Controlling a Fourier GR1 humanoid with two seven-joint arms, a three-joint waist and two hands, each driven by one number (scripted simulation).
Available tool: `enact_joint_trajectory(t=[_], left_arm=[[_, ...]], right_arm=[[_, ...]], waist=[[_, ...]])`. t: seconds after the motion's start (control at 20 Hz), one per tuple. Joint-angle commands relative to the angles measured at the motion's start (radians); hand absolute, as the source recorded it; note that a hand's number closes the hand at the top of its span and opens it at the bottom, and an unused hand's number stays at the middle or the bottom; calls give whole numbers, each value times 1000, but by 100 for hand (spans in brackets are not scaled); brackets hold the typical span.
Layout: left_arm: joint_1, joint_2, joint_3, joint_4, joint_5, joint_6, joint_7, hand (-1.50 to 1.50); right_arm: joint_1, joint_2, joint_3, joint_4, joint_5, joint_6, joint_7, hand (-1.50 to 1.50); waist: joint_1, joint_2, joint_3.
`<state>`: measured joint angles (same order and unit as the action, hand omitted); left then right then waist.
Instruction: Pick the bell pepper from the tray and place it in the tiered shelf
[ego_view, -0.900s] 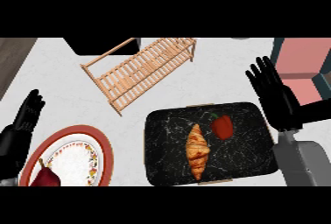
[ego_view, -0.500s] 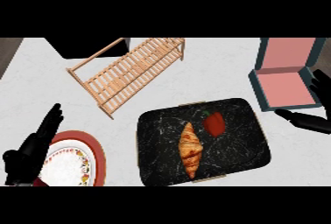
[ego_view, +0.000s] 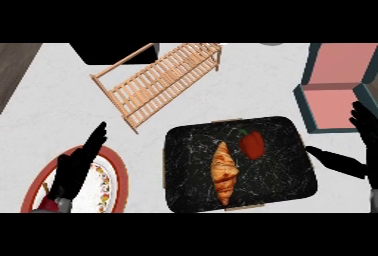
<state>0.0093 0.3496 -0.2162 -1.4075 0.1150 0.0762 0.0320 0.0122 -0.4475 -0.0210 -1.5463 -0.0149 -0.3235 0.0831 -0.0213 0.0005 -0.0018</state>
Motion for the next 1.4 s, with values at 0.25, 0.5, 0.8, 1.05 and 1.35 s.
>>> enact_joint_trajectory(t=[0.25, 0.5, 0.8, 1.05, 1.35], left_arm=[[-27, 5, 10, 15, -9, -39, 7, 0], [-45, -33, -24, 31, -38, -13, 14, 0], [-28, -47, -40, 26, -47, -16, 11, 0], [-65, -56, -14, 68, -43, -30, 13, 0], [-29, -50, -11, 35, -62, -17, -8, 0]], right_arm=[[-70, -94, 209, -267, 125, 132, 450, -150], [-141, -288, 318, -255, 348, 260, 701, -150], [-325, -282, 465, -259, 512, 440, 1084, -150], [-485, -25, 571, -128, 559, 492, 1205, -150], [-560, 152, 571, 86, 580, 489, 1265, -150]], waist=[[33, -2, -1], [52, 1, -9], [63, -1, -4], [42, 2, 0], [51, 2, 1]])
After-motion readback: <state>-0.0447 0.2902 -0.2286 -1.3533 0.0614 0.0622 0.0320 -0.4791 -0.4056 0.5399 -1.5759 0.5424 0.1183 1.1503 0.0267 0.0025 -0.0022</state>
